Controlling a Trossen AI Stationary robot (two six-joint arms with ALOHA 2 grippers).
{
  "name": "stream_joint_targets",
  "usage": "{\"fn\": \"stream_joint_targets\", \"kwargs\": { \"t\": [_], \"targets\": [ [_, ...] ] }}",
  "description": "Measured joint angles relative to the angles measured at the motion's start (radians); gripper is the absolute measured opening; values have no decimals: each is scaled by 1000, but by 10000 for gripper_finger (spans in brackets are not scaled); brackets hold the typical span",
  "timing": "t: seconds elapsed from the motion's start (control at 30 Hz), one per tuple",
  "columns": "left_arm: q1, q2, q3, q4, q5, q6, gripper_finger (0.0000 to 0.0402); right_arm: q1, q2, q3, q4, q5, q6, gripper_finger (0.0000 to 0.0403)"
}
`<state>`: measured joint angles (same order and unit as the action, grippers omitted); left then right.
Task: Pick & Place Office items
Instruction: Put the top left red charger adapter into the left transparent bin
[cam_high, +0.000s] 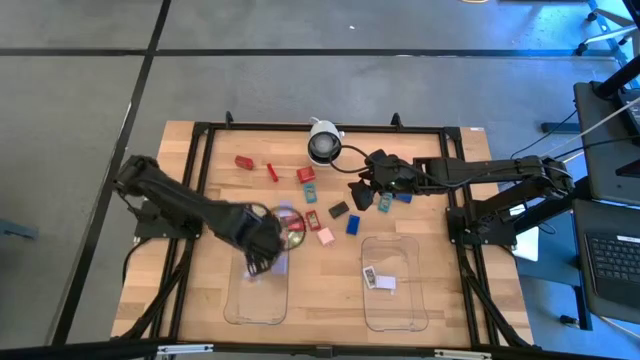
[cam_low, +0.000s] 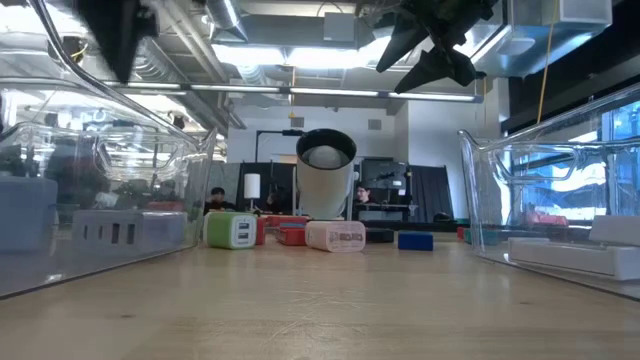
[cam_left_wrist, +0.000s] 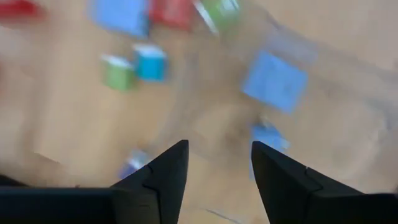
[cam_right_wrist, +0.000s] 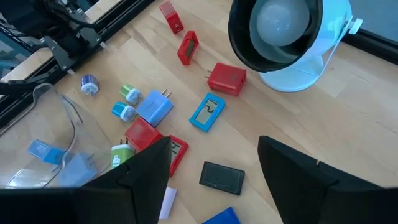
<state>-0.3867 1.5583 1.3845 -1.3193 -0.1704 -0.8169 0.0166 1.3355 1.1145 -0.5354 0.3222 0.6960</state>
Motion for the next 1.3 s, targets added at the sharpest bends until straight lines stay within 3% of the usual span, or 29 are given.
{"fn": "stream_joint_targets", "kwargs": {
  "t": [0.27, 0.47, 0.67, 0.83, 1.1, 1.3],
  "targets": [
    [171, -153, 28, -35, -353, -37, 171, 0, 0, 0, -2, 0, 0, 244],
    [381, -163, 28, -37, -378, -120, 184, 0, 0, 0, -2, 0, -6, 244],
    [562, -104, 27, -38, -386, 27, 219, 0, 0, 0, -3, 0, -50, 244],
    [713, -42, 27, -39, -295, 389, 236, 0, 0, 0, -3, 0, -124, 244],
    [904, 61, 26, -54, 2, 1038, 230, -12, 0, 0, -3, 1, -264, 244],
    [1002, 131, 26, -62, 10, 1326, 226, -44, 0, 0, -3, 3, -325, 244]
  ]
}}
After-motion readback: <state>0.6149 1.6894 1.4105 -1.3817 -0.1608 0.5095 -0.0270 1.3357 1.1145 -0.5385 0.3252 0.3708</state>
